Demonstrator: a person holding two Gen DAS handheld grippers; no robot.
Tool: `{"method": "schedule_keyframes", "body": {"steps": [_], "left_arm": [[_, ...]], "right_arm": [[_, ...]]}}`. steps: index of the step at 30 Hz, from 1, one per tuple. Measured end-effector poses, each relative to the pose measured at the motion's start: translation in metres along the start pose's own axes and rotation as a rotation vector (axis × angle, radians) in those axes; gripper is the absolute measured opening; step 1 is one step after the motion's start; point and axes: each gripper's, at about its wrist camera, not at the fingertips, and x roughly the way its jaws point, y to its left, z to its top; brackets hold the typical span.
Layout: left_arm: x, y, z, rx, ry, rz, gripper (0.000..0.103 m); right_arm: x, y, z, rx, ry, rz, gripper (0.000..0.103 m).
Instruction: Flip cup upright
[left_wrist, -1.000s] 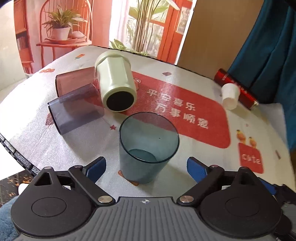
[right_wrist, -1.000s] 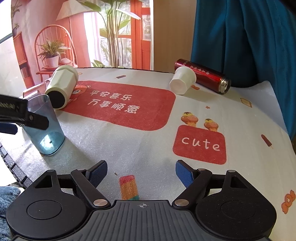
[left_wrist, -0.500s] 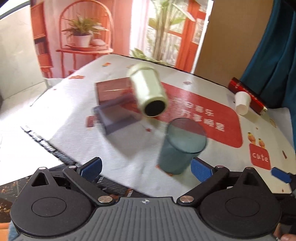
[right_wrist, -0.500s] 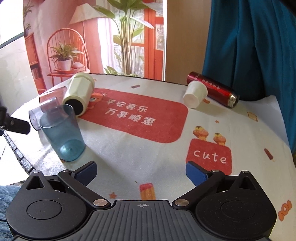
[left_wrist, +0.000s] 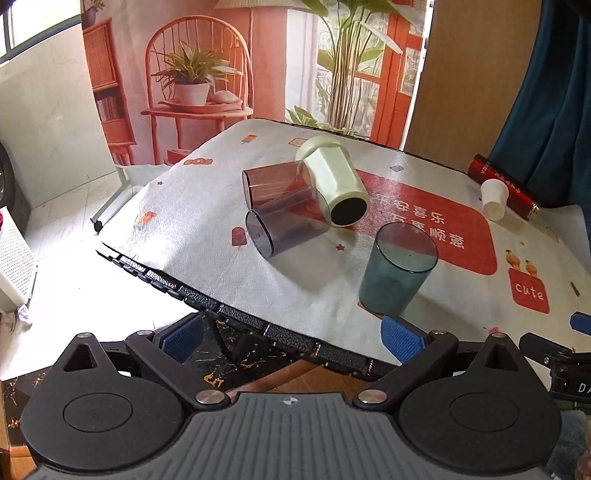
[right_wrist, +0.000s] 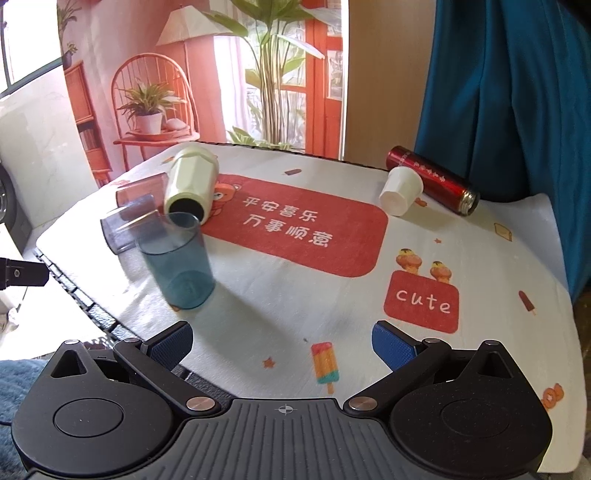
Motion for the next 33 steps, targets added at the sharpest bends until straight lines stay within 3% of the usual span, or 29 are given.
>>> {"method": "schedule_keyframes", "body": {"steps": [8,16,33], "left_arm": [[-0.028,-0.003,-0.019,0.023,-0.008,-0.009,0.103],[-0.043,-0.012,-0.038,0.061,-0.035,0.034,0.103],[-0.055,-0.015,-0.051,0.067,-0.049,0.074,0.103]], "right_arm": [[-0.039,0.007,-0.007,0.037,-0.035,-0.006,0.103],[-0.057,0.009,-0.026,0.034,-0.042,-0.049,0.103],[-0.052,0.007,-0.032,0.037,-0.038,-0.059,0.103]]}}
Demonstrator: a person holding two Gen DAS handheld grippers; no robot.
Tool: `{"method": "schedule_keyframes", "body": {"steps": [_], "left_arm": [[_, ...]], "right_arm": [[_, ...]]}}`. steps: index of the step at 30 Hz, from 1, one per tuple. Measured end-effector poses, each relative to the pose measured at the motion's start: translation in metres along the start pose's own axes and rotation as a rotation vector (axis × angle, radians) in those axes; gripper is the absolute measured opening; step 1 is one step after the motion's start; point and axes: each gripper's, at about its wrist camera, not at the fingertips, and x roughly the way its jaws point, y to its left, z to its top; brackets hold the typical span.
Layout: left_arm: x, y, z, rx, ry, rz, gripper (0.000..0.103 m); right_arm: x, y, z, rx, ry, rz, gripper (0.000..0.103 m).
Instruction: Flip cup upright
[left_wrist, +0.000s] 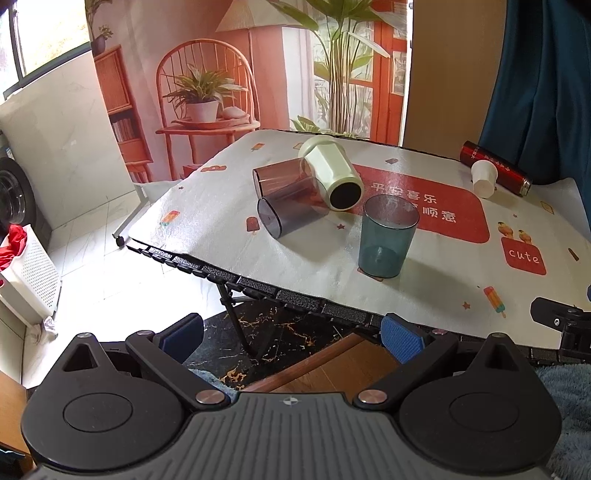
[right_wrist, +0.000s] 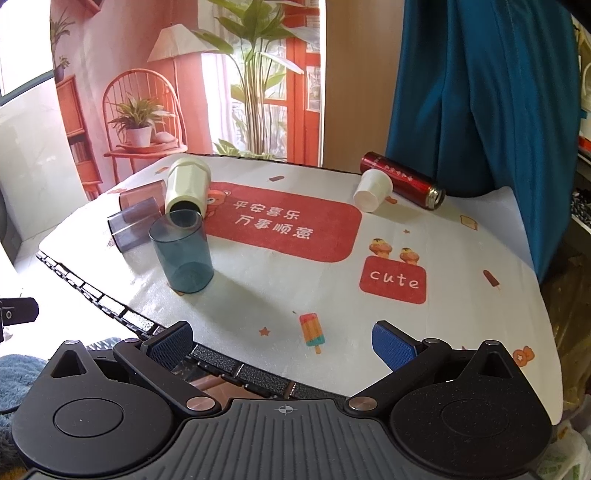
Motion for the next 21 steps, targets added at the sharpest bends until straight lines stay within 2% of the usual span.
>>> {"method": "schedule_keyframes", "body": {"steps": [21], "left_arm": [[0.0003,0.0031,0.0009,-0.019,0.004,-0.003,0.103]], "right_arm": [[0.0009,0.0023,0.0015,-0.010,-0.002,-0.007,0.103]]}}
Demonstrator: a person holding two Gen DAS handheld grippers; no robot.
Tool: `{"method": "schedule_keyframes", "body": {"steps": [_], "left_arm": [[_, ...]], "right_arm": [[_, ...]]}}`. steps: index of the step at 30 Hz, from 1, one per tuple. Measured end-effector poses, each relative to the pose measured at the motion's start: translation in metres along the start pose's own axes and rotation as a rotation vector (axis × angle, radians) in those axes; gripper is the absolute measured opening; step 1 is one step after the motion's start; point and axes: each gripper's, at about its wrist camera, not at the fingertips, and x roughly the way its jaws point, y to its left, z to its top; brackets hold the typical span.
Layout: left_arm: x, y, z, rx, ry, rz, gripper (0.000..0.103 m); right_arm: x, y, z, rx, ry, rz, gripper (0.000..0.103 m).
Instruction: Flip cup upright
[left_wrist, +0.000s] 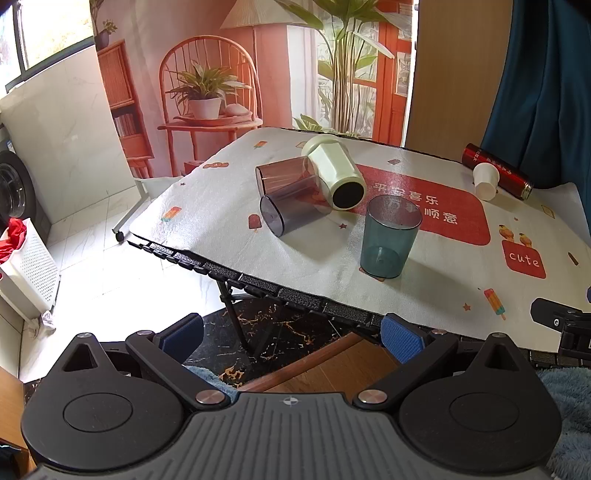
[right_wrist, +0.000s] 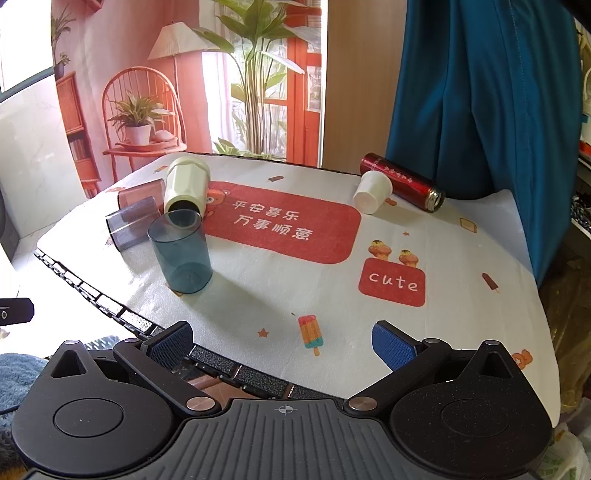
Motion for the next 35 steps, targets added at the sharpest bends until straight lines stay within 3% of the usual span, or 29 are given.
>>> {"method": "schedule_keyframes", "body": {"steps": [35], "left_arm": [[-0.0095,0.0000,-0.0031,-0.018,-0.034,0.004,0.103]], "right_arm": [[-0.0006,-0.0007,-0.0009,0.004,-0.001,-0.007,0.103]]}}
